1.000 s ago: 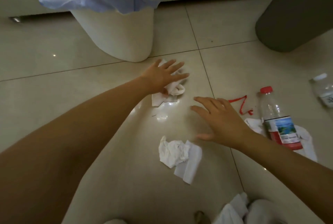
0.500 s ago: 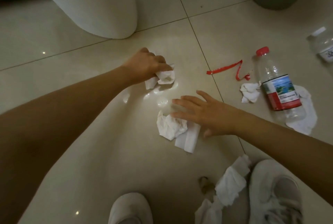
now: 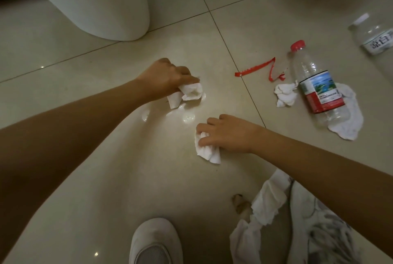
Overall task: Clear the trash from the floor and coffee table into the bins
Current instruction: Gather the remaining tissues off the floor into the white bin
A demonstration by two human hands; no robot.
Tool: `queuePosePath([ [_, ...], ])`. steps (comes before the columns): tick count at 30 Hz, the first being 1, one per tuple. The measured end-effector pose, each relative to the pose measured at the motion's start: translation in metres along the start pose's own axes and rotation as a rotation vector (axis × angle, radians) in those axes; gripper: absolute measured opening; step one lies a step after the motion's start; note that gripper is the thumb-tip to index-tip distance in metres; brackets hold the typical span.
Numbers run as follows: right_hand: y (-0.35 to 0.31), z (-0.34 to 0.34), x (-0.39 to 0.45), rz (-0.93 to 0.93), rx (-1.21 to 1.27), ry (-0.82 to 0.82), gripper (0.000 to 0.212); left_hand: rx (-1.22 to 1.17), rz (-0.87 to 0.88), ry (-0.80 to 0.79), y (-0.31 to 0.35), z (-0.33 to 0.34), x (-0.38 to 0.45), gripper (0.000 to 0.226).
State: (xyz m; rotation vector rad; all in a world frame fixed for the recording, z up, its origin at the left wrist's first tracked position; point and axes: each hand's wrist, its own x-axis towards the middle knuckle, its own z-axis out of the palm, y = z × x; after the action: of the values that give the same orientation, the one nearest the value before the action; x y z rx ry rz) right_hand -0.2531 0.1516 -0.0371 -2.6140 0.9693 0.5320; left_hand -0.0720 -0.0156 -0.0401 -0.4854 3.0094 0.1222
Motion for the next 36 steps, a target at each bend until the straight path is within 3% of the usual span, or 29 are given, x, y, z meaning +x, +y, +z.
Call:
queuePosePath([
  [4, 0.001, 0.008, -0.023, 0.15, 0.024, 0.078, 0.037, 0.013, 0.044, 0.025, 0.003, 0.001, 0.006, 0.048],
  [11, 0.03, 0.024, -0.099, 0.808, 0.257, 0.415, 0.038, -0.005, 0.098, 0.152, 0.014, -0.01, 0.036, 0.051],
  [13, 0.04, 0.032, -0.11, 0.933, 0.255, 0.398, 0.042, -0.016, 0.1, 0.176, 0.017, -0.011, 0.046, 0.051],
  [16, 0.055, 0.044, -0.112, 1.046, 0.272, 0.209, 0.057, -0.015, 0.129, 0.184, 0.025, -0.009, 0.056, 0.054],
  [21, 0.068, 0.049, -0.104, 1.044, 0.401, 0.061, 0.065, 0.004, 0.146, 0.187, 0.029, -0.006, 0.059, 0.062],
  [25, 0.068, 0.039, -0.098, 1.024, 0.452, 0.222, 0.051, -0.015, 0.132, 0.185, 0.029, -0.007, 0.053, 0.056],
  [28, 0.064, 0.029, -0.095, 0.955, 0.319, 0.262, 0.04, -0.012, 0.124, 0.187, 0.03, -0.007, 0.046, 0.054],
  [36, 0.087, 0.005, -0.08, 0.958, 0.234, 0.447, 0.051, -0.053, 0.019, 0.189, 0.025, -0.003, 0.033, 0.051],
])
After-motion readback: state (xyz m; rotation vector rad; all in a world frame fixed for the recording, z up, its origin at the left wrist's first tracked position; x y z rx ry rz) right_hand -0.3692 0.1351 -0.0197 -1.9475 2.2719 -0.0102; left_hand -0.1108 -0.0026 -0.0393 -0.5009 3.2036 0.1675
